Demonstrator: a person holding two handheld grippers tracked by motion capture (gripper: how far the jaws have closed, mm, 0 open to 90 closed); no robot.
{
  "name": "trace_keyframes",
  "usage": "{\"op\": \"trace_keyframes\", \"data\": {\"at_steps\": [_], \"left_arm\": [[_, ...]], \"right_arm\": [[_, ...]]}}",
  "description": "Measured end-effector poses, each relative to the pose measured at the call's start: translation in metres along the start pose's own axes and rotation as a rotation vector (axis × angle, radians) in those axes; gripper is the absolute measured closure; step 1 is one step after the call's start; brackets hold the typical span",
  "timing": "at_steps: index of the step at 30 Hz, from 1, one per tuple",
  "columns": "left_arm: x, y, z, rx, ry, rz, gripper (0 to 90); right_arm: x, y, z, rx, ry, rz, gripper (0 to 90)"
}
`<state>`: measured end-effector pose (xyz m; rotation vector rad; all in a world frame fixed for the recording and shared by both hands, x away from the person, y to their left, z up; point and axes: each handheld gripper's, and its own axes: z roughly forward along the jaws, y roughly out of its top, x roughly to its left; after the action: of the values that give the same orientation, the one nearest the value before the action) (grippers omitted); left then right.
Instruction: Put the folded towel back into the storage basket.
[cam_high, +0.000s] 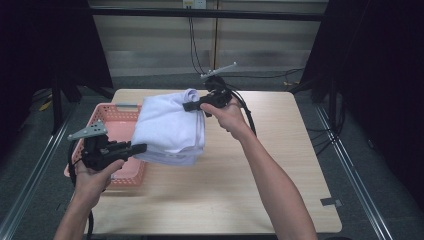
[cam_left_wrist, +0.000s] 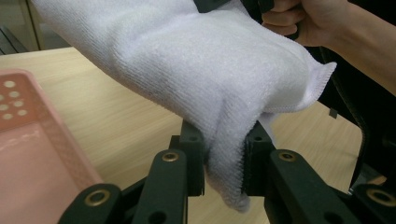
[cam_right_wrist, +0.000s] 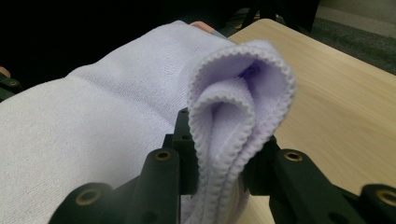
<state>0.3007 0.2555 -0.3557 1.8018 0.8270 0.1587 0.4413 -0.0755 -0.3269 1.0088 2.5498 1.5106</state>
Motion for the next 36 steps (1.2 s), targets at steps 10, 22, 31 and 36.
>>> {"op": "trace_keyframes", "data": {"at_steps": [10, 22, 31, 36], "left_arm": [[0.026, 0.002, -0.036, -0.039, 0.051, -0.045, 75.2], [0.068, -0.018, -0.085, -0.056, 0.151, -0.119, 75.6], [0.090, -0.037, -0.103, -0.052, 0.201, -0.178, 75.6], [0.104, -0.050, -0.106, -0.018, 0.239, -0.214, 75.6]], "right_arm": [[0.014, 0.029, 0.036, 0.024, 0.039, 0.003, 71.6], [0.039, 0.054, 0.105, 0.042, 0.053, 0.003, 72.5], [0.054, 0.057, 0.146, 0.049, 0.034, 0.026, 72.6], [0.056, 0.044, 0.172, 0.062, 0.020, 0.054, 72.7]]}}
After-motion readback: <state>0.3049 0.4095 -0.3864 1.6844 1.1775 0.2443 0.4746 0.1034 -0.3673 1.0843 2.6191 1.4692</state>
